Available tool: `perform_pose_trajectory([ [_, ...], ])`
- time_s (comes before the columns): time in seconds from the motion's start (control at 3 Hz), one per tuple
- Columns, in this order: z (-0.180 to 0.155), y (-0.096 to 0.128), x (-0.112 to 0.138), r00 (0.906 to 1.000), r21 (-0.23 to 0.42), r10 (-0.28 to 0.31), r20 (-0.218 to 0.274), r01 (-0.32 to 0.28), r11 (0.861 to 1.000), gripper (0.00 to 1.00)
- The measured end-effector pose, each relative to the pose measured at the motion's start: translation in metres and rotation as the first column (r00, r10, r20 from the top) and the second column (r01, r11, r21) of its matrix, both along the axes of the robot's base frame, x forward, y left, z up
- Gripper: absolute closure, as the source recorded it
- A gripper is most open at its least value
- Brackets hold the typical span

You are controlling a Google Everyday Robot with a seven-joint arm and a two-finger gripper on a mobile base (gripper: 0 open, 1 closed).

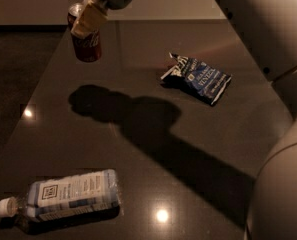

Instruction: Pick coke can

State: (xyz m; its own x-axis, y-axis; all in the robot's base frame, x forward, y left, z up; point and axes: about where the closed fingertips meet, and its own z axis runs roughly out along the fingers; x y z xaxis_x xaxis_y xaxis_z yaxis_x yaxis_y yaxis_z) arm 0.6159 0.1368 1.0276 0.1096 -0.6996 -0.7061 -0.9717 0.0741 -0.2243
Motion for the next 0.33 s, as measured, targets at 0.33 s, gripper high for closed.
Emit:
perform_pose_trajectory([
  [0.33, 0.0000, 0.0001, 0.0000, 1.0000, 0.000, 0.000, 0.000, 0.000, 1.000, 1.00],
])
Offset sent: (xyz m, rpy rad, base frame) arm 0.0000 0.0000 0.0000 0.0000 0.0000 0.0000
